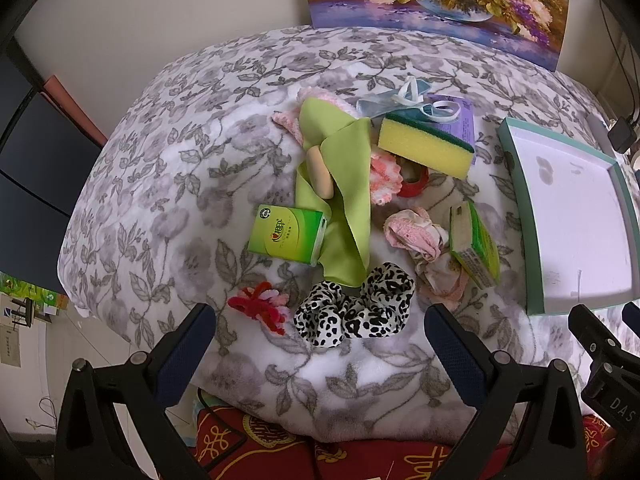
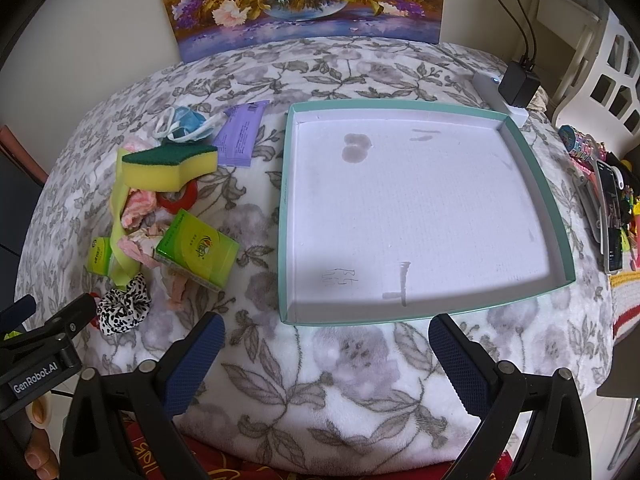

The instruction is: Organize soft objects

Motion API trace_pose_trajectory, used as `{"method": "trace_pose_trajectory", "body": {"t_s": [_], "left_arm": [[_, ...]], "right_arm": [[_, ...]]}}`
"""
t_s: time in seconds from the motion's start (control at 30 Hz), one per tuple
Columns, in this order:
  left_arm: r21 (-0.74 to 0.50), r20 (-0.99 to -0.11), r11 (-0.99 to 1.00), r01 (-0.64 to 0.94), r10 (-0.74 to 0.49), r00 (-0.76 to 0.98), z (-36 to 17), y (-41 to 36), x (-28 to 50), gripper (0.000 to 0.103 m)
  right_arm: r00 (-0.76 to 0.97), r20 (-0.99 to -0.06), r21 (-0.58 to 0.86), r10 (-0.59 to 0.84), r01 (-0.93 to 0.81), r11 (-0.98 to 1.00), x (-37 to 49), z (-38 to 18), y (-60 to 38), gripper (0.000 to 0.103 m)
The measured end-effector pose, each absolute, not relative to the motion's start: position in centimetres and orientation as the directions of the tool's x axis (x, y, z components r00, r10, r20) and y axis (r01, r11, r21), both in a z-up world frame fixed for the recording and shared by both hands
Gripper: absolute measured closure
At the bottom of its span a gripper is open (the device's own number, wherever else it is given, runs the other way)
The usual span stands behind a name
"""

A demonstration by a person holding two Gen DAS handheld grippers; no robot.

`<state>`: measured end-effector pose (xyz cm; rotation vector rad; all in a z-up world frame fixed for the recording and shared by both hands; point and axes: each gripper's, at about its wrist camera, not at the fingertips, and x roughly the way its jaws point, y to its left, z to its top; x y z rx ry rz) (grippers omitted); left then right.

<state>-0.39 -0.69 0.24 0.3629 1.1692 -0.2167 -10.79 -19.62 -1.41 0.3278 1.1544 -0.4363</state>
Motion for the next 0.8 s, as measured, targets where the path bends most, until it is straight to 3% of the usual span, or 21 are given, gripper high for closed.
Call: {"method": "trace_pose_trajectory", "body": {"t_s": [0.8], "left_arm": [[0.126, -0.923, 0.931, 0.341, -0.015, 0.383, 0.58, -0.07, -0.08, 0.0]], "right_arm": [[0.343, -0.926, 0.022, -0.161, 0.472, 0.881, -10.54, -1.26, -19.16, 0.0]]}}
